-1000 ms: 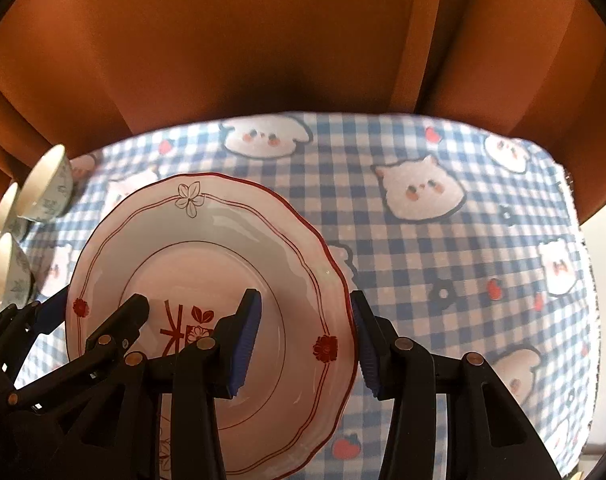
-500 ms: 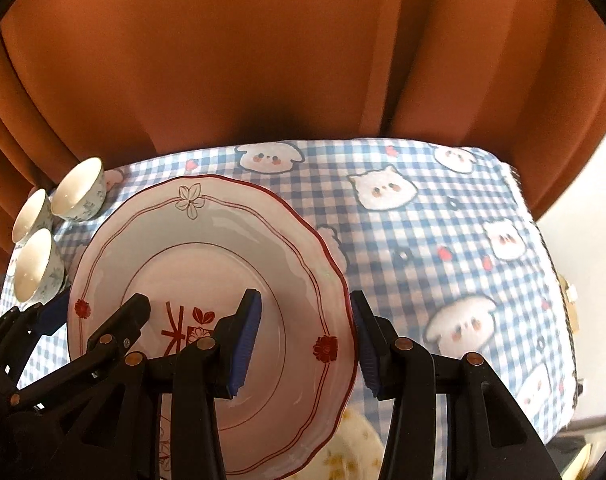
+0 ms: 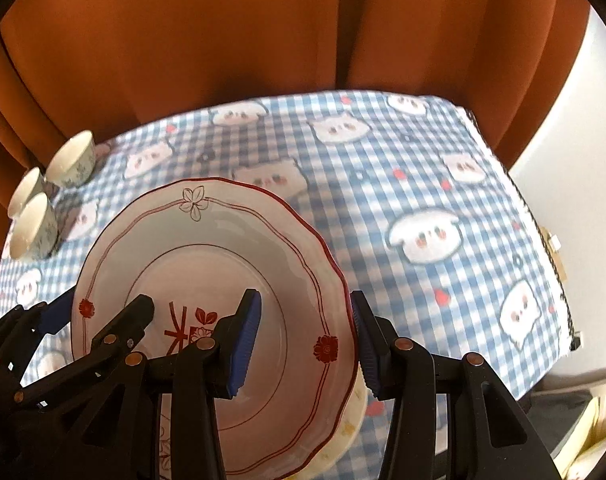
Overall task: Organize plates and bowls
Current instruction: 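Carry the held dish with the right gripper over the yellow-flower plate stack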
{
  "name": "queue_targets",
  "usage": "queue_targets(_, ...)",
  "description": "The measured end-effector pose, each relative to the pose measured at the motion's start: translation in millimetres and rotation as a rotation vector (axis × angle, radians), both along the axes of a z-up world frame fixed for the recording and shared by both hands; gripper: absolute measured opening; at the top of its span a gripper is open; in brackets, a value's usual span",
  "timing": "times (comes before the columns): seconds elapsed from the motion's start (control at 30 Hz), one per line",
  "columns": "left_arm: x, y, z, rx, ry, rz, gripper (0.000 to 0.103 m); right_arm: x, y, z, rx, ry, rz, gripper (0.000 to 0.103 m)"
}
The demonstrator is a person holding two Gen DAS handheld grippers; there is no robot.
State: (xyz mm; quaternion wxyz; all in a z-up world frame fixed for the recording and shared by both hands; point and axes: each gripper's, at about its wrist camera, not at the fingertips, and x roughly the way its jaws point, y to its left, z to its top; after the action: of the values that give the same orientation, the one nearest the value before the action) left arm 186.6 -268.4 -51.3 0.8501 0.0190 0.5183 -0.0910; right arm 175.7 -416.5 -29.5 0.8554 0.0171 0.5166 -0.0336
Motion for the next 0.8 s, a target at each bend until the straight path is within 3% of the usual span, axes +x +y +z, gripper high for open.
queue_targets(0.47,-21,-26,-47,0.019,0.12,0.055,0.056,-9,-30,-57,0.013,0.122,0.079,0.05)
queue_targets(0.8,-26,-33,-49,0.049,0.091,0.125,0.057,-6,-34,-67,0.007,0.117,0.154,0.05)
